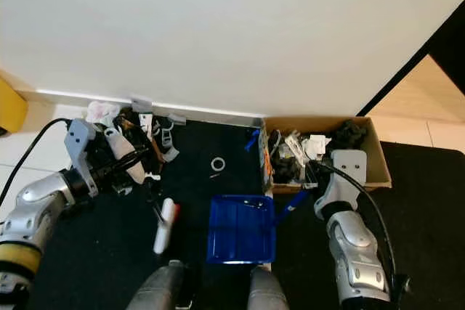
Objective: Sweep floor
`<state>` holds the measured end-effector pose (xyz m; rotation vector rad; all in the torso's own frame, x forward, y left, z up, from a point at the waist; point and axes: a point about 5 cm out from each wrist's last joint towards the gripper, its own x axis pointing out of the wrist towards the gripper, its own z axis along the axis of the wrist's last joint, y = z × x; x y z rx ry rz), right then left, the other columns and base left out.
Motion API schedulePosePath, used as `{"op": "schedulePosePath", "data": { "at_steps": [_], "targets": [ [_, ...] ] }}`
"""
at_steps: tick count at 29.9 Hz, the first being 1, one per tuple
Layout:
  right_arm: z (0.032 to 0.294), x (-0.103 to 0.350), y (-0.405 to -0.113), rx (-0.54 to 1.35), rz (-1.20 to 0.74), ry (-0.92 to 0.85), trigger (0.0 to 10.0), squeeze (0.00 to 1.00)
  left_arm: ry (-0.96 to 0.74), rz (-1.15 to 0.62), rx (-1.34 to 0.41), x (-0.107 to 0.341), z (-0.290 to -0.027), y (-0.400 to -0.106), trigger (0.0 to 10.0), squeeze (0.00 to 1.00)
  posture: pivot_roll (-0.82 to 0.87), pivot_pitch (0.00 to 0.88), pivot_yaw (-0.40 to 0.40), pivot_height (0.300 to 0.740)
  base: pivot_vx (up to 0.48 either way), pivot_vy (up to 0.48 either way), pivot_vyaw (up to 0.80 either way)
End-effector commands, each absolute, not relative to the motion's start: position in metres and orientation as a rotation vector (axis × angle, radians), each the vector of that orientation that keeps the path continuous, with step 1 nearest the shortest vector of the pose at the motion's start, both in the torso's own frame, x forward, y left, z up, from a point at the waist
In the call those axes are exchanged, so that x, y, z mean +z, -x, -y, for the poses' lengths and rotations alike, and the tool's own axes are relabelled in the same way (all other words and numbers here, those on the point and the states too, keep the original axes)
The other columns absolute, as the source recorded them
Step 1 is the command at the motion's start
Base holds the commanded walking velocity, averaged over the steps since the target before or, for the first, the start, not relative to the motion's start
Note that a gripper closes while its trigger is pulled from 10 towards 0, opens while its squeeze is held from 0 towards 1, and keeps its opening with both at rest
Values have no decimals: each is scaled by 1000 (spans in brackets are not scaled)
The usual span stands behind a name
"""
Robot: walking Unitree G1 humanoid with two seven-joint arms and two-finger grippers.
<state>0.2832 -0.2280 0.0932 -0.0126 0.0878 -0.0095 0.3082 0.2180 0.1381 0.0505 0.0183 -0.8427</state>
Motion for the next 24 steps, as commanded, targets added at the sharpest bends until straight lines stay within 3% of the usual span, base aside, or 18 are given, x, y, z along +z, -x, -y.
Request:
{"op": "schedulePosePath", "data": {
  "at_steps": [1, 14, 18, 24],
  "targets": [
    [222, 76, -279, 7, -156, -14, 10000, 0, -91, -25, -824, 144, -237, -303, 10000, 0, 113, 324, 28, 740, 0, 0, 0],
    [217, 75, -283, 23, -155, -14, 10000, 0, -167, -20, -739, 165, -259, -301, 10000, 0, 114, 313, 28, 740, 0, 0, 0],
    [215, 74, -283, 37, -155, -6, 10000, 0, -227, -43, -644, 154, -260, -308, 10000, 0, 102, 312, 26, 740, 0, 0, 0],
    [212, 72, -282, 60, -159, 2, 10000, 0, -339, -176, -637, 116, -259, -294, 10000, 0, 87, 320, 33, 740, 0, 0, 0]
  ]
}}
